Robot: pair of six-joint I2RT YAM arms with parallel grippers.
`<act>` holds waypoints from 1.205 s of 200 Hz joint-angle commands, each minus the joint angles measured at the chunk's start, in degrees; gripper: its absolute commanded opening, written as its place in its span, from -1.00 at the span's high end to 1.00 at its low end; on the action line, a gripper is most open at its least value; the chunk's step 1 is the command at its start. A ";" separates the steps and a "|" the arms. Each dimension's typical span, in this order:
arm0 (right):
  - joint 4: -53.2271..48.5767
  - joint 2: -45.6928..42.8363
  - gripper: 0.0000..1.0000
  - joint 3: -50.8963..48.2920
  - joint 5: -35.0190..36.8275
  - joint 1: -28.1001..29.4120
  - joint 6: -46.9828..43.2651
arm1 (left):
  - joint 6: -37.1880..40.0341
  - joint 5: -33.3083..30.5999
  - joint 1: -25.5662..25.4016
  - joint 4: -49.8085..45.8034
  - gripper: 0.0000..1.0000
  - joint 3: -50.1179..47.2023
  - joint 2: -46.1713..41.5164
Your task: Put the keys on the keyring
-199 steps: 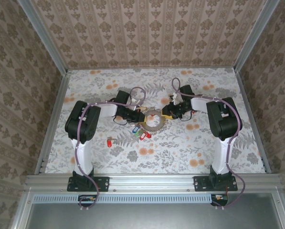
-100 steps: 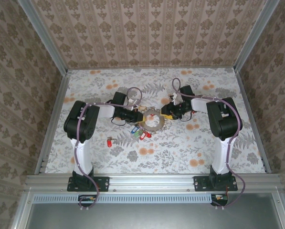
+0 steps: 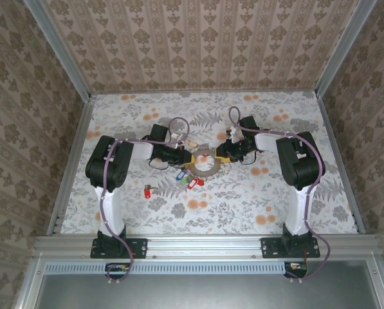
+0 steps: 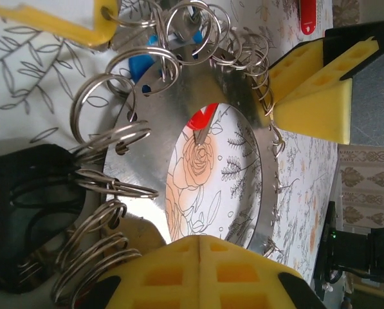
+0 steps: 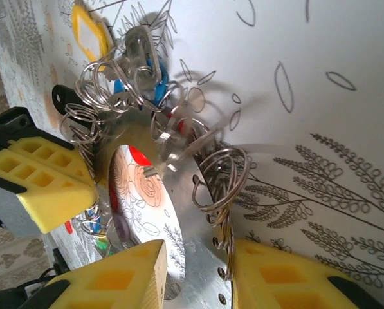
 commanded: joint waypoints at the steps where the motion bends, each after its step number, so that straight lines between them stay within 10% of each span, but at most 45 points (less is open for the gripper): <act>1: 4.22 -0.22 0.39 0.20 -6.87 0.66 2.50 | -0.89 -3.53 -0.16 -1.98 0.89 -1.73 2.89; 105: 7.67 -3.16 0.88 -2.54 -6.17 -1.30 6.37 | -0.89 -5.66 -0.42 -4.25 0.70 -0.67 -3.97; 168: 19.76 -16.04 0.99 -11.58 -4.43 -4.24 16.70 | -4.23 -15.01 -0.55 -5.17 -0.18 -1.22 -20.33; 241: 31.32 -32.62 0.99 -17.32 -2.28 -5.36 27.53 | -19.84 -17.33 -0.96 5.28 -0.52 -4.59 -31.60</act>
